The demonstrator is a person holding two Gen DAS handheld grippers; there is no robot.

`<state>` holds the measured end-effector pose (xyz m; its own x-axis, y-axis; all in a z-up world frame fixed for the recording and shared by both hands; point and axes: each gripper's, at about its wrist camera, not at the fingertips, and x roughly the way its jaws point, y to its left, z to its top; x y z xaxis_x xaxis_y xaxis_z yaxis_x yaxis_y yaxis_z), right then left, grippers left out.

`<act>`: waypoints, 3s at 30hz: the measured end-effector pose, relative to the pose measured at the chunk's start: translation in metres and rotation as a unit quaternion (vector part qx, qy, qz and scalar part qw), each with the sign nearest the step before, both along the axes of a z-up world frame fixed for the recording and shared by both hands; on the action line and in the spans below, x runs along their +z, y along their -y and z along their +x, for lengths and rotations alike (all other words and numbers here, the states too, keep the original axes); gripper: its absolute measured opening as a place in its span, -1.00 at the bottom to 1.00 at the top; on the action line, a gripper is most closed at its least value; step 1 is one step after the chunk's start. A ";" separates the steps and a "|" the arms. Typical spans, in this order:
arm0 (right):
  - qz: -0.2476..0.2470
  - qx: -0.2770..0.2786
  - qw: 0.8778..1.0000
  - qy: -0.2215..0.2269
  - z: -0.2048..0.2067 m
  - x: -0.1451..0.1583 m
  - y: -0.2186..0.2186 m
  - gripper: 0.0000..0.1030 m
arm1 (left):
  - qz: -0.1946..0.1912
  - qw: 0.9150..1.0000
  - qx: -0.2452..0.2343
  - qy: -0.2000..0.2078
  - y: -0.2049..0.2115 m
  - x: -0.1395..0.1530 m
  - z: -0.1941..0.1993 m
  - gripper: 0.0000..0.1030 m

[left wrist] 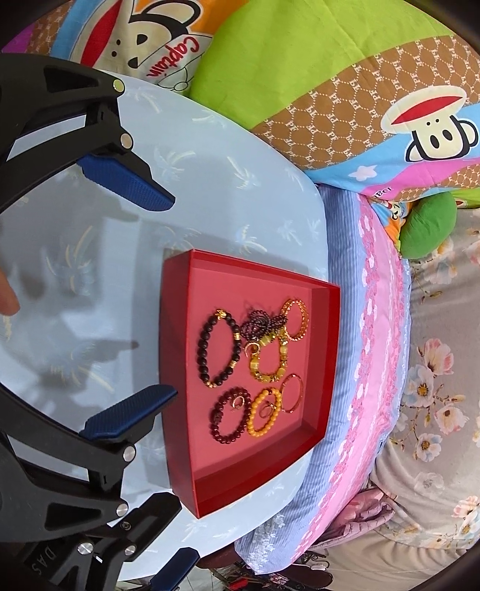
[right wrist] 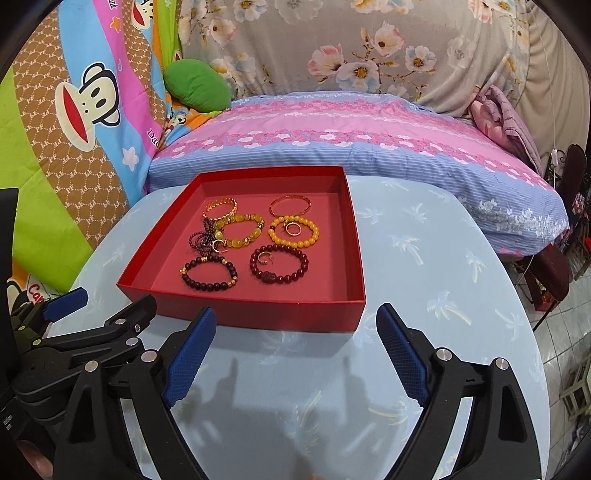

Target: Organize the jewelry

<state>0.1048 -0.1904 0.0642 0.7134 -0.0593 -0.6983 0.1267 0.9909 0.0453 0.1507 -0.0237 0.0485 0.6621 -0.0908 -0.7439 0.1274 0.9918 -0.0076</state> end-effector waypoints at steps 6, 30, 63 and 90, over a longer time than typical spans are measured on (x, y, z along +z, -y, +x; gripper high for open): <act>0.000 -0.006 1.000 -0.004 -0.004 -0.004 0.000 0.68 | 0.000 1.000 0.003 -0.001 -0.001 -0.003 -0.006 0.76; 0.010 -0.026 1.000 -0.005 -0.007 -0.011 0.004 0.88 | 0.010 1.000 0.012 -0.001 0.001 -0.007 -0.006 0.77; 0.010 -0.026 1.000 -0.009 -0.005 -0.014 0.004 0.88 | 0.017 1.000 0.019 0.004 -0.001 -0.009 -0.004 0.77; 0.008 -0.028 1.000 -0.011 -0.006 -0.015 0.007 0.88 | 0.031 0.999 0.018 0.009 0.004 -0.006 -0.005 0.74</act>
